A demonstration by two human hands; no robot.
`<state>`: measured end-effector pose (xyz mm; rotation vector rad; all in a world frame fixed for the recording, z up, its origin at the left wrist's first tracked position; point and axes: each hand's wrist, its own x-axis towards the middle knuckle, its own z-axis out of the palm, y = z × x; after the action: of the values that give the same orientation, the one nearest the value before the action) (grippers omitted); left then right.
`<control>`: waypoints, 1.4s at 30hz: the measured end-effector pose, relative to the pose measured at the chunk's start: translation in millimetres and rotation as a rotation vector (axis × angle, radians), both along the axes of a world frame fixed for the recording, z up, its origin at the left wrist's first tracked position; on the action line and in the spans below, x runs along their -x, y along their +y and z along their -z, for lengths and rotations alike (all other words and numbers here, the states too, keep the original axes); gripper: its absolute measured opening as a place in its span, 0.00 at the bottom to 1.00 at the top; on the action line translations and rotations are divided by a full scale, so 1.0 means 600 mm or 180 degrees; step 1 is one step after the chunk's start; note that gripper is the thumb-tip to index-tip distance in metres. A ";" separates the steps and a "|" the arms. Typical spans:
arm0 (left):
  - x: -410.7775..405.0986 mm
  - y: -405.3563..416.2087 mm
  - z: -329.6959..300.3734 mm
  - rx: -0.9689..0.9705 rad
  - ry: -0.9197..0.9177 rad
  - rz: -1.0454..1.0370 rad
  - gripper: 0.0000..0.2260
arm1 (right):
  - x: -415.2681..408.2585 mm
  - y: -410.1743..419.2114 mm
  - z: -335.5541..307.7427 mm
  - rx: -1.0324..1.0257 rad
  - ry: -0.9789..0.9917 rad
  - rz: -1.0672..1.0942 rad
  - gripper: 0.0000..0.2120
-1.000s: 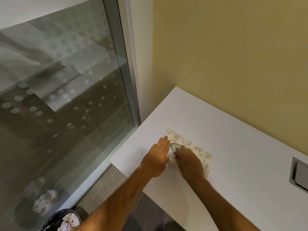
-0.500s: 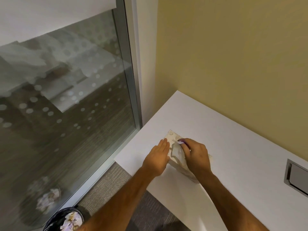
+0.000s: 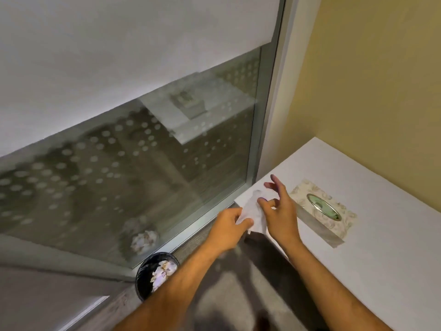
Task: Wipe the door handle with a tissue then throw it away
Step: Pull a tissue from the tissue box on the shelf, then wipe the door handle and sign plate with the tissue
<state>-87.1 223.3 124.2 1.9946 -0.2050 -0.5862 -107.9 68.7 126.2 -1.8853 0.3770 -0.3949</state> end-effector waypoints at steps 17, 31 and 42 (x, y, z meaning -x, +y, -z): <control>0.338 0.645 -0.193 0.0087 -0.0707 -0.0915 0.06 | 0.313 0.606 -0.108 0.0564 -0.1045 -0.1734 0.09; 0.290 0.885 -0.275 0.0499 -0.1087 -0.1431 0.13 | 0.243 0.849 -0.247 -0.0959 -0.0637 -0.2435 0.18; 0.195 1.095 -0.345 -0.1370 -0.1826 -0.0893 0.27 | 0.124 1.025 -0.239 -0.1958 -0.0098 -0.2511 0.13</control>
<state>-204.1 880.5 331.3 2.5199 -0.1466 0.1511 -182.6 683.5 269.7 -1.2807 -0.2600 0.2128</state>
